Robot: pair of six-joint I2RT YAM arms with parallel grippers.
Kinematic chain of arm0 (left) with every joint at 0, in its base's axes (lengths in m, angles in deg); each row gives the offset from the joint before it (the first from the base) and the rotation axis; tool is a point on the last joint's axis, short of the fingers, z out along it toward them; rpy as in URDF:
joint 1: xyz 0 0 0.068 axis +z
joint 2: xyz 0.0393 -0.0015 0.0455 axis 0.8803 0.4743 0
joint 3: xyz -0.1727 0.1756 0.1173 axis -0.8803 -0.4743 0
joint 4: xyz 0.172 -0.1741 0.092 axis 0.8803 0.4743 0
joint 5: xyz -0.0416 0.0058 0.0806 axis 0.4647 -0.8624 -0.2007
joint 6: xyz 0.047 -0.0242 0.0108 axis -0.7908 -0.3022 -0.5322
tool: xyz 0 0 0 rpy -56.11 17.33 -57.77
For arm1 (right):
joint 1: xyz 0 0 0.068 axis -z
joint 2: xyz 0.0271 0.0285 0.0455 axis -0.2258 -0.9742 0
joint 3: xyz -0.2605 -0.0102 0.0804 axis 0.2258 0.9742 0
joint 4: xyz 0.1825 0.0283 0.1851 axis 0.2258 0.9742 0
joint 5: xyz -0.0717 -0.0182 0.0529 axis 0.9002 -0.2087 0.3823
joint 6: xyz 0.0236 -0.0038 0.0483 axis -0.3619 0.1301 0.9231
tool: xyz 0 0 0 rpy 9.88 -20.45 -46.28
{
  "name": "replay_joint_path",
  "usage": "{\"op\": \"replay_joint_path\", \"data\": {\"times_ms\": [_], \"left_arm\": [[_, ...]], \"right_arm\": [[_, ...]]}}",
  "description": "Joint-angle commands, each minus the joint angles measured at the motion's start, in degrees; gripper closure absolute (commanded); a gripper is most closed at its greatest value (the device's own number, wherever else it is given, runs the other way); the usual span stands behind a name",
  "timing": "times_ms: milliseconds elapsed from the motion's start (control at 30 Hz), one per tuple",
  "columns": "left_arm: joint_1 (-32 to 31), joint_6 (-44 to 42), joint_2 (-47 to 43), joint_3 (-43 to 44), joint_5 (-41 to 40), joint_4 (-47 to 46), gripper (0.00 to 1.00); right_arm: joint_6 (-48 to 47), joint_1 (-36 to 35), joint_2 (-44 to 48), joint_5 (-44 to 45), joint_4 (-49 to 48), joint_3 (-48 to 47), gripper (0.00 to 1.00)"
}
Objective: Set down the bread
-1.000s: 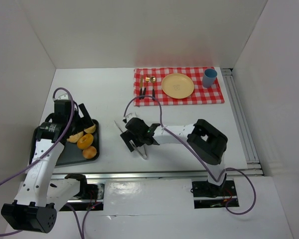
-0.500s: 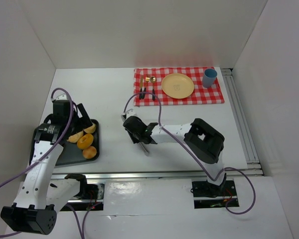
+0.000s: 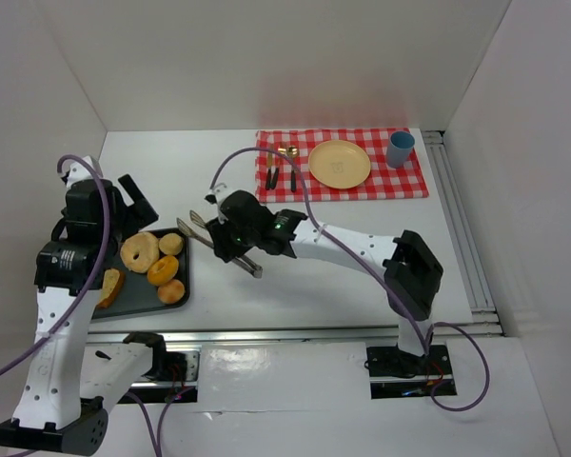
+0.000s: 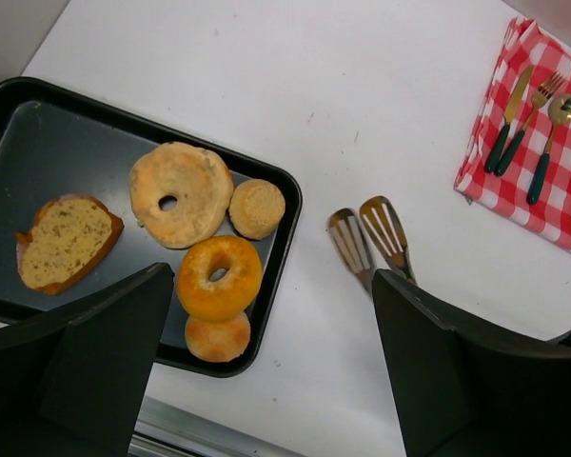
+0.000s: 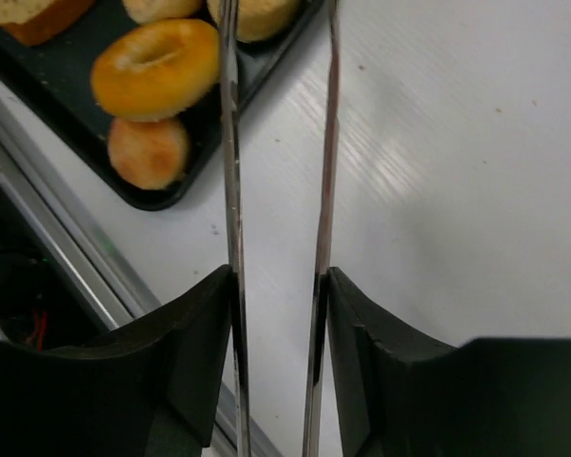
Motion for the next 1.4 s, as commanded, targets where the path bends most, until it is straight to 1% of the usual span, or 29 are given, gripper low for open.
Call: {"op": "replay_joint_path", "data": {"times_ms": [0, 33, 133, 200, 433, 767, 800, 933, 1100, 1233, 1367], "left_arm": [[-0.2, -1.1, 0.1, 2.4, -1.8, 0.7, 0.01], [-0.2, -1.1, 0.1, 2.4, -2.4, 0.7, 0.01], [-0.2, -1.1, 0.1, 3.6, -2.9, 1.3, 0.01], [-0.2, -1.1, 0.1, 3.6, -2.9, 1.3, 0.01], [-0.2, -1.6, 0.1, 3.6, -2.9, 1.8, 0.01], [-0.2, -1.6, -1.0, 2.5, -3.5, 1.8, 0.01], [-0.2, -1.6, -1.0, 2.5, -3.5, 1.8, 0.01], [-0.2, -1.6, -1.0, 2.0, -3.5, 1.8, 0.01], [-0.2, -1.6, -1.5, 1.5, -3.5, 1.8, 0.01], [-0.2, -1.6, -1.5, 1.4, -3.5, 1.8, 0.01], [-0.2, -1.6, -2.0, 1.4, -3.5, 1.8, 0.01]], "right_arm": [[-0.7, -1.6, -4.2, -3.3, 2.0, -6.0, 0.49], [-0.7, -1.6, -5.1, -3.3, 2.9, -8.8, 0.46], [-0.7, -2.2, -6.7, -1.6, 2.2, -11.3, 0.36], [-0.7, -2.2, -8.2, -1.1, 3.5, -13.8, 0.33], [-2.3, -2.7, -16.7, -1.1, 7.6, -23.1, 0.33], [-3.4, -2.7, -22.5, -1.1, 10.7, -28.6, 0.33], [-3.4, -3.3, -23.2, -1.1, 11.3, -29.1, 0.34], [-4.0, -3.9, -22.6, 0.2, 11.3, -29.1, 0.37], [-4.5, -4.5, -21.9, 0.3, 11.9, -29.1, 0.38], [-5.0, -5.0, -22.5, 0.3, 12.5, -29.1, 0.38], [-5.0, -5.0, -24.9, 0.3, 13.7, -31.9, 0.38]]}}
